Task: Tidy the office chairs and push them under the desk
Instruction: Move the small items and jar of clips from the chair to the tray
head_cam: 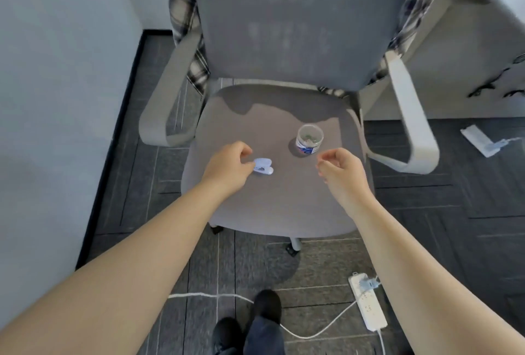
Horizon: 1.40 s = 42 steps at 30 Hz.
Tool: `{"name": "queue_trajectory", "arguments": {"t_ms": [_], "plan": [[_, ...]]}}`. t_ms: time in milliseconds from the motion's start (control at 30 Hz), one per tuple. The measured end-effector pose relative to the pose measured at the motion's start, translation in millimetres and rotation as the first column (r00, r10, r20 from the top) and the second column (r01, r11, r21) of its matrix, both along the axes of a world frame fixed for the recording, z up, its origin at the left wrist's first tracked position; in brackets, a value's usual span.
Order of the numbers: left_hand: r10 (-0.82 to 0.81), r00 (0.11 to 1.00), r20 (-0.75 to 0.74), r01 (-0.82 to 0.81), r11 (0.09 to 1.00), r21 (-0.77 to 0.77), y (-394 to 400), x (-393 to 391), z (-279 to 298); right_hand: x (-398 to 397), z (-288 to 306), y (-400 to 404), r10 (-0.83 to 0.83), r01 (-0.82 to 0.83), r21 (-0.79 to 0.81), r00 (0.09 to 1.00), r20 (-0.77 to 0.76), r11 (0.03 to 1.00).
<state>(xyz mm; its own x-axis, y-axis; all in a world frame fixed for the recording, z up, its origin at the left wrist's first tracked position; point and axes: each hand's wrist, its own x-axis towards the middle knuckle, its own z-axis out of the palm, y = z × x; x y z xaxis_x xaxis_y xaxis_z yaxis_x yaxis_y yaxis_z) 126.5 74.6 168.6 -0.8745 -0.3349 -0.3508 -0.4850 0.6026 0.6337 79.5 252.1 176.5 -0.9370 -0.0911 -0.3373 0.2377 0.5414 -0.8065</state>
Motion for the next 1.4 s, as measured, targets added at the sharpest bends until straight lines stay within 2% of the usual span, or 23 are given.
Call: {"name": "queue_trajectory", "arguments": {"t_ms": [267, 500, 600, 700, 800, 933, 1033, 1167, 1400], "plan": [[-0.076, 0.985, 0.156, 0.086, 0.994, -0.060, 9, -61, -117, -48, -109, -6, 0.008, -0.006, -0.022, 0.995, 0.103, 1.000], [-0.117, 0.974, 0.193, 0.144, 0.981, -0.127, 9, -98, -173, -86, -146, -4, -0.021, 0.026, -0.048, 0.994, 0.103, 0.998], [-0.023, 0.986, 0.162, 0.037, 0.996, -0.083, 11, -110, -170, -97, -149, -8, -0.107, 0.111, -0.047, 0.992, 0.074, 0.993], [0.084, 0.993, 0.086, -0.088, 0.995, 0.049, 9, -129, -162, -111, -149, -12, -0.167, 0.168, 0.026, 0.986, -0.027, 0.985], [0.146, 0.988, 0.046, -0.151, 0.977, 0.151, 4, -150, -156, -129, -154, -16, -0.118, 0.136, 0.178, 0.987, -0.108, 0.975], [0.156, 0.988, 0.006, -0.154, 0.969, 0.193, -1, -171, -159, -150, -173, -26, -0.050, 0.073, 0.287, 0.995, -0.086, 0.955], [0.126, 0.992, -0.024, -0.119, 0.971, 0.206, -6, -176, -166, -158, -191, -30, -0.053, 0.064, 0.259, 0.997, -0.049, 0.964], [0.109, 0.993, -0.043, -0.098, 0.972, 0.213, -5, -171, -166, -153, -190, -28, -0.143, 0.141, 0.184, 0.990, -0.005, 0.973], [0.090, 0.982, -0.169, -0.035, 0.953, 0.301, 15, -168, -111, -126, -117, -5, -0.236, 0.247, 0.081, 0.963, -0.127, 0.966]]}}
